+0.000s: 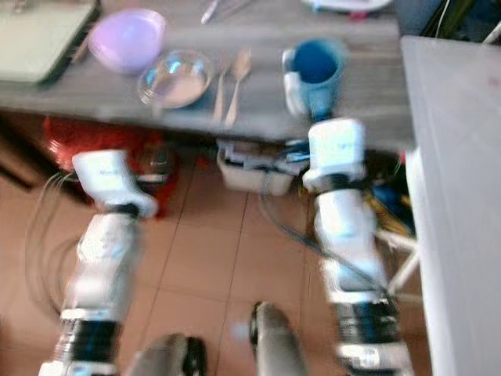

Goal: Setting the table

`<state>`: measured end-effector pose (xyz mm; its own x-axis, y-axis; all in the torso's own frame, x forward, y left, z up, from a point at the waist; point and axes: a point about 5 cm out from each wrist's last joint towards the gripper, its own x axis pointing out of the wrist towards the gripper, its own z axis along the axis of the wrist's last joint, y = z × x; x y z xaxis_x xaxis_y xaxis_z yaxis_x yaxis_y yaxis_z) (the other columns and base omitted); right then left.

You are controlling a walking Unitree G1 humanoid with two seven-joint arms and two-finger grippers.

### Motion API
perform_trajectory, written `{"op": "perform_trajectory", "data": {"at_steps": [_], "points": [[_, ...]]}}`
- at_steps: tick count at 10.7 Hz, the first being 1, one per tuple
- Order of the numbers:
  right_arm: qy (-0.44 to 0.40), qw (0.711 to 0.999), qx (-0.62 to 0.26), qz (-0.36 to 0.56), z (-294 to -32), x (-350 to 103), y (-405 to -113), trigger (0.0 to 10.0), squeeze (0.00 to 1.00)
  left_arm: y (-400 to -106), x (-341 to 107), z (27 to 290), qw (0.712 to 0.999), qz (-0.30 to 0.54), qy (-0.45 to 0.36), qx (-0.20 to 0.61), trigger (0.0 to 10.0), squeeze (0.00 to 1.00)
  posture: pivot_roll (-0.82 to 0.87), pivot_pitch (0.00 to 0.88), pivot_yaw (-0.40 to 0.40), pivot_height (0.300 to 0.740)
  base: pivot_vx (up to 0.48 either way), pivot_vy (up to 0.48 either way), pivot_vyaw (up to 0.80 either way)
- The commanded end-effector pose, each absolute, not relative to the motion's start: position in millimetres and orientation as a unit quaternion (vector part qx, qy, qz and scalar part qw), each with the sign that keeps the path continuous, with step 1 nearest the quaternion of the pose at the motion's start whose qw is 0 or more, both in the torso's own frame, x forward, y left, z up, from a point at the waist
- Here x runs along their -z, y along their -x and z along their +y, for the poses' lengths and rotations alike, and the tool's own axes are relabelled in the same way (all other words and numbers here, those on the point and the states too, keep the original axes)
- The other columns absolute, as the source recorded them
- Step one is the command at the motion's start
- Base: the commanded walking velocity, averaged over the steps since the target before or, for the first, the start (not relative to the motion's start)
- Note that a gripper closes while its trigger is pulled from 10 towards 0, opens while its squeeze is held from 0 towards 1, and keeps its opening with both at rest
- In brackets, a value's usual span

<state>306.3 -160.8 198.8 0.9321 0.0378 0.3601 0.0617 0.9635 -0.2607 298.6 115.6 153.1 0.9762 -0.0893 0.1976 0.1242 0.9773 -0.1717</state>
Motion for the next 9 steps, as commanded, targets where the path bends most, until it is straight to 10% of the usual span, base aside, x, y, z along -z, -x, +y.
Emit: {"op": "perform_trajectory", "data": {"at_steps": [1,9], "points": [[0.132,0.97,-0.005,-0.206,-153.6,-206.1,-304.3,10.0,0.0,-297.7,-158.6,125.3,0.99,-0.105,0.09,0.037,10.0,0.0,-0.05,0.222,0.009,0.74,0.48,0.0,0.0],[0.107,0.968,0.012,-0.226,-160.4,-216.4,-313.8,10.0,0.0,-288.5,-173.0,152.0,0.99,-0.13,0.051,0.006,10.0,0.0,-0.02,0.188,0.017,0.74,0.332,0.0,0.3]]}}
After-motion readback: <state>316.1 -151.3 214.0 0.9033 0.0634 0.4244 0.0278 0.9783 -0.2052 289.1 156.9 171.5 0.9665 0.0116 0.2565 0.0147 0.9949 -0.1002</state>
